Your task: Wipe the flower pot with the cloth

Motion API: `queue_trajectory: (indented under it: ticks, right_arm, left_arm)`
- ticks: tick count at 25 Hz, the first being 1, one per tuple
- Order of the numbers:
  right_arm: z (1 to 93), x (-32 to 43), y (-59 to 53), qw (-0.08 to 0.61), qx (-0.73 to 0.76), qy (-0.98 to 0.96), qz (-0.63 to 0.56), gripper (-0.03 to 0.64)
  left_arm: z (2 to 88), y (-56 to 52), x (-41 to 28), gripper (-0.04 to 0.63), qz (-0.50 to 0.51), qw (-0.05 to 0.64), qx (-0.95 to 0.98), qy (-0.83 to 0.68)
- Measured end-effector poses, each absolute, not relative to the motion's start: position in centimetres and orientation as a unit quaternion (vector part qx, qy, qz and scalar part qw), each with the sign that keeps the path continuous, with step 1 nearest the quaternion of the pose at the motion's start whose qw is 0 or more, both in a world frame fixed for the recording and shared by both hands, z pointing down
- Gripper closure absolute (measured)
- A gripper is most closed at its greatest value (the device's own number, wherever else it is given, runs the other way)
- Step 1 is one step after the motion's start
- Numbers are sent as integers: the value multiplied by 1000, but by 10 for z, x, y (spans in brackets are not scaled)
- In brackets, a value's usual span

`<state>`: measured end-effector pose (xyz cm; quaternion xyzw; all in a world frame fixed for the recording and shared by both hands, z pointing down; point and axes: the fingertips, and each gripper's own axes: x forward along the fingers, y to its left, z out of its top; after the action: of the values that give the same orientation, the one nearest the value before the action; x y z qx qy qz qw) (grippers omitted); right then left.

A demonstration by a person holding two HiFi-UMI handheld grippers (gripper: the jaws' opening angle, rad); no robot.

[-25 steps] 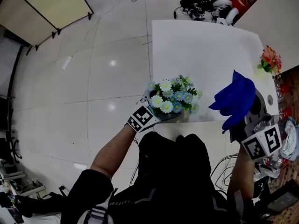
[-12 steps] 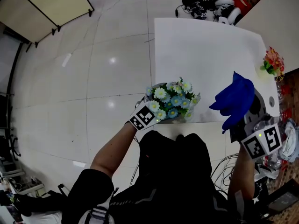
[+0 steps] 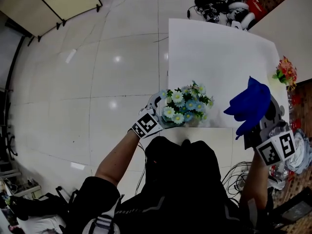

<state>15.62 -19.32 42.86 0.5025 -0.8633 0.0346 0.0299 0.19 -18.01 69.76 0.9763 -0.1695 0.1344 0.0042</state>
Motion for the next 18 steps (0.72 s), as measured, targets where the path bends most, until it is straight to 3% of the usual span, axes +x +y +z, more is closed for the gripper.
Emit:
queue_trajectory:
  ticks: [5, 12, 18]
  right_arm:
    - [396, 148, -194, 28, 495, -867, 43, 568]
    - [331, 142, -197, 13, 490, -871, 45, 568]
    - [293, 138, -192, -13, 489, -872, 18, 568]
  left_arm:
    - [674, -154, -52, 3, 158, 39, 963, -213]
    - [542, -138, -78, 9, 93, 47, 962, -253]
    - [432, -142, -71, 115, 8, 31, 958, -285]
